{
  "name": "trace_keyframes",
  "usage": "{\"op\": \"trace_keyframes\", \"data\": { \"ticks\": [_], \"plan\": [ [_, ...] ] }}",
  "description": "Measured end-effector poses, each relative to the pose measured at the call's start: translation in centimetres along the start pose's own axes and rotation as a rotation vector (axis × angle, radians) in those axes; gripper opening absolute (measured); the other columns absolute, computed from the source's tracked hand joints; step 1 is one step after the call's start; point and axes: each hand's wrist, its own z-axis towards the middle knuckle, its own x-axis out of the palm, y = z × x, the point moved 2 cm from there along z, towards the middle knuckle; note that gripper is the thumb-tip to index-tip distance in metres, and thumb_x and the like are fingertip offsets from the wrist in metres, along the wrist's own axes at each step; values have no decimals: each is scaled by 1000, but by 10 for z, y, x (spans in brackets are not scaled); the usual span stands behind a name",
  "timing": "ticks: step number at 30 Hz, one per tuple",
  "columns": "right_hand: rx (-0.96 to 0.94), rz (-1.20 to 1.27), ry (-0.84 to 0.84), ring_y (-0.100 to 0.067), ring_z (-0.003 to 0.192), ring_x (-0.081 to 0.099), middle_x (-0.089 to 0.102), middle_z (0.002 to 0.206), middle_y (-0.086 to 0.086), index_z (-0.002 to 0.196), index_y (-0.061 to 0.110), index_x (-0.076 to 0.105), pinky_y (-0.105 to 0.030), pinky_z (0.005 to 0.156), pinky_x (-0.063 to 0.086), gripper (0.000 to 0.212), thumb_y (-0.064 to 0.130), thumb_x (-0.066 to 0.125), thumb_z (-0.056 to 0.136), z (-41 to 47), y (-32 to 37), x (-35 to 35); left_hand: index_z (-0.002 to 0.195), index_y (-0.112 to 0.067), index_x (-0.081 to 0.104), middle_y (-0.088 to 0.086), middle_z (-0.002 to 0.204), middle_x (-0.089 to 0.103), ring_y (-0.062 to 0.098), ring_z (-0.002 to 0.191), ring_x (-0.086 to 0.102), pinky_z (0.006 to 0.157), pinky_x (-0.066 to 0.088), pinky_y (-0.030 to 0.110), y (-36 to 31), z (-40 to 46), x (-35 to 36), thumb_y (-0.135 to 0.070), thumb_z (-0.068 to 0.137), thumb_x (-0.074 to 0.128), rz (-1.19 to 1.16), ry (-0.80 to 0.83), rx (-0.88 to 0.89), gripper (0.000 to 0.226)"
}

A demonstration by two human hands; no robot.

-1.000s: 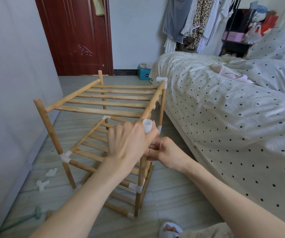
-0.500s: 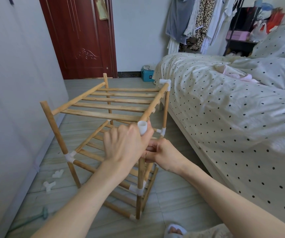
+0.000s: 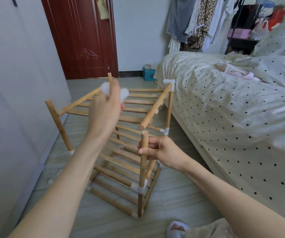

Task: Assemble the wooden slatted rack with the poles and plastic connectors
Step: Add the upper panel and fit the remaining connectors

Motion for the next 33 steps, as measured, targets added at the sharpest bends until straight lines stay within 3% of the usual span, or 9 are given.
{"op": "trace_keyframes", "data": {
  "ticks": [2, 5, 9, 13, 17, 20, 24, 27, 33],
  "plan": [
    [-10, -14, 5, 3, 77, 65, 69, 71, 16, 83, 19, 66, -13, 69, 49, 11, 9, 64, 87, 1, 1, 3, 70, -15, 65, 0, 71, 64, 12, 64, 48, 58, 43, 24, 24, 3, -2, -55, 95, 30, -116, 179, -305, 59],
    [-2, -23, -18, -4, 82, 67, 72, 84, 1, 85, 19, 68, -14, 69, 50, 10, 10, 66, 86, 3, 0, 3, 89, -26, 59, -1, 89, 72, 8, 57, 31, 52, 27, 22, 44, -3, 4, -51, 97, 31, -212, 329, -410, 38],
    [2, -27, -33, -9, 84, 66, 71, 87, -9, 87, 16, 68, -16, 70, 50, 7, 10, 66, 86, 4, -2, 0, 107, -15, 57, -4, 72, 71, 6, 47, 25, 42, 21, 18, 41, -8, 8, -49, 95, 42, -410, 476, -453, 39],
    [17, -82, -18, -14, 82, 63, 69, 93, -21, 88, 19, 70, -22, 75, 54, 5, 17, 69, 84, 8, -4, -2, 101, -5, 61, -4, 55, 44, 5, 46, 32, 39, 25, 15, 42, -15, 6, -45, 88, 56, -424, 498, -491, 43],
    [38, -66, -6, -8, 80, 64, 70, 87, -6, 90, 20, 70, -18, 74, 52, 7, 16, 69, 84, 7, -3, -2, 97, -5, 61, -5, 53, 43, 5, 46, 35, 38, 27, 15, 41, -17, 6, -41, 87, 60, -411, 495, -435, 37],
    [59, -82, 11, -18, 90, 67, 70, 99, -13, 91, 21, 71, -27, 82, 54, 8, 17, 69, 84, 6, 0, -3, 99, -4, 61, -5, 53, 43, 6, 48, 34, 42, 27, 16, 41, -19, 8, -43, 87, 60, -393, 472, -389, 41],
    [128, 84, 137, -11, 104, 65, 69, 110, -3, 113, 18, 63, -24, 82, 53, 25, 7, 58, 90, 2, 8, -11, 97, -6, 60, -4, 55, 43, 7, 51, 35, 44, 27, 18, 37, -19, 12, -41, 90, 57, -464, 436, -347, 36],
    [105, 178, 117, -11, 103, 65, 70, 108, -1, 108, 22, 65, -30, 91, 52, 26, 4, 55, 91, 1, 12, -18, 95, -6, 59, -6, 54, 44, 6, 50, 36, 44, 29, 17, 36, -20, 17, -41, 90, 56, -427, 388, -280, 35],
    [111, 187, 119, -9, 99, 66, 72, 102, 0, 103, 20, 68, -23, 83, 53, 22, 6, 56, 91, 0, 11, -19, 98, -8, 62, -6, 55, 40, 6, 49, 36, 43, 33, 14, 33, -22, 22, -40, 90, 56, -318, 410, -188, 34]
  ]
}}
